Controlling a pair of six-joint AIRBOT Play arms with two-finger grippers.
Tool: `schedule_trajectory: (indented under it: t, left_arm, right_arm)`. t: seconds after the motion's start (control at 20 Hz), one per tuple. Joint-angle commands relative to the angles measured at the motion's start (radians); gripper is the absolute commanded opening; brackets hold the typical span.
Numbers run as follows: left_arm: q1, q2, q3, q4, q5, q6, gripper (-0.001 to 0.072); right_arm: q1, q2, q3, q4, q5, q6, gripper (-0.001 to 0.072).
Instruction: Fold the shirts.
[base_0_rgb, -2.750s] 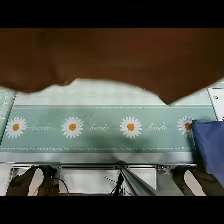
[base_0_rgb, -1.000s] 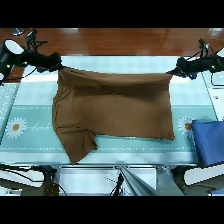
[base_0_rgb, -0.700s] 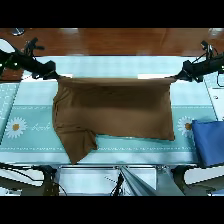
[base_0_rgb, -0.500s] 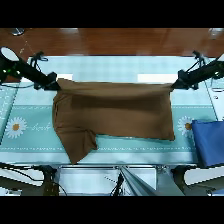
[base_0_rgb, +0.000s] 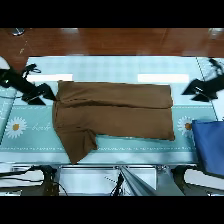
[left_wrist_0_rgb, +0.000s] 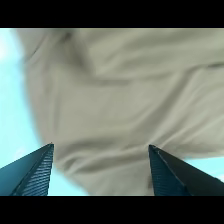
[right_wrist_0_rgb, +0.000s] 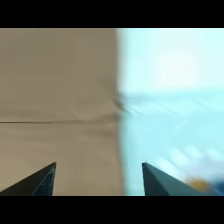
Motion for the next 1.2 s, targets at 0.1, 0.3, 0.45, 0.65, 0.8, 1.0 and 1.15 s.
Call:
schedule_trajectory:
  t: [0.1,0.3,0.45,0.65,0.8,1.0,1.15]
  left_arm:
    - [0.208,0.275,-0.451,0.026,0.097,-0.007,0.0706]
    - [0.434,0.411,-0.697,-0.285,0.199,0.177,0.0705]
    - [0.454,0.405,-0.758,-0.287,0.207,0.207,0.0705]
    - [0.342,0.396,-0.796,-0.328,0.270,0.206,0.0705]
    - [0.225,0.368,-0.837,-0.352,0.346,0.206,0.0705]
    - [0.103,0.335,-0.864,-0.387,0.421,0.210,0.0703]
    - [0.104,0.335,-0.864,-0.388,0.399,0.235,0.0112]
  right_arm:
    - [-0.175,0.407,-0.562,0.193,-0.246,-0.101,0.0620]
    - [-0.159,0.519,-0.838,0.440,-0.290,-0.188,0.0620]
    - [-0.159,0.519,-0.867,0.456,-0.263,-0.208,0.0620]
    - [-0.159,0.519,-0.867,0.475,-0.253,-0.208,0.0619]
    - [-0.159,0.519,-0.867,0.475,-0.252,-0.208,0.0619]
    - [-0.161,0.519,-0.865,0.473,-0.244,-0.206,0.0620]
    - [-0.257,0.519,-0.782,0.301,-0.237,-0.165,0.0619]
